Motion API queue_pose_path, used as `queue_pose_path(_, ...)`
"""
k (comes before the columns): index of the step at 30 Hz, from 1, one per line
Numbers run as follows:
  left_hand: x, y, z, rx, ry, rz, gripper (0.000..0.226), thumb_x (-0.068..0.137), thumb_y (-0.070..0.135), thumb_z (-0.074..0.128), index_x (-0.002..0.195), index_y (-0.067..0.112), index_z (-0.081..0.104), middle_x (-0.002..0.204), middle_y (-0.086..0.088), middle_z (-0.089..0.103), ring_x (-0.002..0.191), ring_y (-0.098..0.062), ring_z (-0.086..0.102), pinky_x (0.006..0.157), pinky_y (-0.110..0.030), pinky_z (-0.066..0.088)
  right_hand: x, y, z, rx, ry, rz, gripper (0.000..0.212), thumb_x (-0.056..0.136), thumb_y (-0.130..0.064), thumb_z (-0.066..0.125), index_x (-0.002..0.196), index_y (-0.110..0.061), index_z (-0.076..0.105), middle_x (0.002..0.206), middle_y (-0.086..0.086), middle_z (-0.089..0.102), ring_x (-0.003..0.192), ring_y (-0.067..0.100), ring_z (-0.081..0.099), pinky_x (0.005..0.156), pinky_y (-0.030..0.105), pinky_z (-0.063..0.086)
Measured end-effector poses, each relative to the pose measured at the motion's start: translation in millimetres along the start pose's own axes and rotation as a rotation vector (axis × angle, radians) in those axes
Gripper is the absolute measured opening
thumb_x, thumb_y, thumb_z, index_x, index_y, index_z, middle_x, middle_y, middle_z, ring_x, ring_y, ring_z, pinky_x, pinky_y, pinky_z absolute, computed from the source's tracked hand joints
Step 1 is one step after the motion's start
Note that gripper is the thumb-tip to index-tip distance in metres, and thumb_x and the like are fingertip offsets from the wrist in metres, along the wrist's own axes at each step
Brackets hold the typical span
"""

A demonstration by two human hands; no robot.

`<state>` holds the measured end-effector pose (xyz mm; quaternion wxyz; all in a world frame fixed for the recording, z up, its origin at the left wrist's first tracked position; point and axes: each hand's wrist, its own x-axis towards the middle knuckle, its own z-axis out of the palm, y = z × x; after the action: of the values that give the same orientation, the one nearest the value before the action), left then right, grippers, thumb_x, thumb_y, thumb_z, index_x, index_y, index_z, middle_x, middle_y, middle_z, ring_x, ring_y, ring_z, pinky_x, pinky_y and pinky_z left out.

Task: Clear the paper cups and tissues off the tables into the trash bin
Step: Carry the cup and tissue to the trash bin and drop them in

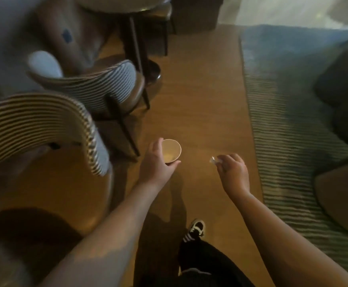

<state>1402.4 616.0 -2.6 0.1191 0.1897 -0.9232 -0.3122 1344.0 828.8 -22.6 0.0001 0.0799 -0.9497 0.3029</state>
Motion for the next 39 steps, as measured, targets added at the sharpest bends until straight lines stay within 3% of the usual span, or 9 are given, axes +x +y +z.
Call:
queue_pose_path(8,127,129,111,-0.023,-0.157,0.14,0.082,0.068,0.038,0.081,0.135,0.015,0.04,0.128,-0.006,0.047,0.112,-0.026,0.05,0.082,-0.034,0.044,134,94,-85,-0.056,0.17,0.189,0.022,0.09,-0.02,0.059,0.11,-0.015,0.065,0.108,0.003,0.059,0.097,0.018,0.056,0.08,0.028,0.047)
queue_pose_path(12,191,172,161,-0.017,-0.208,0.192,0.082,0.067,0.038,0.082,0.135,0.016,0.041,0.128,-0.007,0.048,0.111,-0.028,0.052,0.082,-0.035,0.045,189,131,-105,-0.015,0.221,0.277,0.023,0.09,-0.023,0.058,0.112,-0.016,0.064,0.111,0.002,0.058,0.099,0.017,0.056,0.085,0.035,0.052)
queue_pose_path(16,265,207,216,-0.008,-0.227,0.237,0.083,0.066,0.04,0.082,0.134,0.018,0.041,0.126,-0.006,0.049,0.107,-0.028,0.055,0.075,-0.031,0.043,260,170,-114,-0.019,0.242,0.325,0.024,0.09,-0.023,0.058,0.113,-0.016,0.063,0.111,0.002,0.058,0.098,0.016,0.056,0.085,0.033,0.051)
queue_pose_path(26,550,308,343,0.015,-0.299,0.303,0.081,0.067,0.042,0.081,0.133,0.019,0.04,0.126,-0.005,0.048,0.102,-0.029,0.056,0.069,-0.03,0.042,563,237,-156,0.014,0.253,0.426,0.025,0.092,-0.023,0.056,0.114,-0.015,0.062,0.114,0.002,0.057,0.102,0.016,0.055,0.089,0.036,0.051)
queue_pose_path(30,649,362,381,-0.001,-0.338,0.304,0.081,0.066,0.04,0.081,0.133,0.018,0.041,0.126,-0.007,0.048,0.104,-0.029,0.056,0.074,-0.034,0.047,672,253,-188,0.038,0.244,0.465,0.027,0.092,-0.022,0.056,0.117,-0.014,0.061,0.116,0.002,0.056,0.104,0.015,0.055,0.092,0.036,0.05)
queue_pose_path(39,835,459,506,0.015,-0.374,0.364,0.081,0.068,0.04,0.08,0.134,0.016,0.04,0.125,-0.005,0.048,0.105,-0.023,0.054,0.072,-0.024,0.039,889,347,-204,0.109,0.298,0.521,0.025,0.091,-0.018,0.057,0.115,-0.012,0.063,0.112,0.002,0.058,0.103,0.015,0.055,0.091,0.034,0.05)
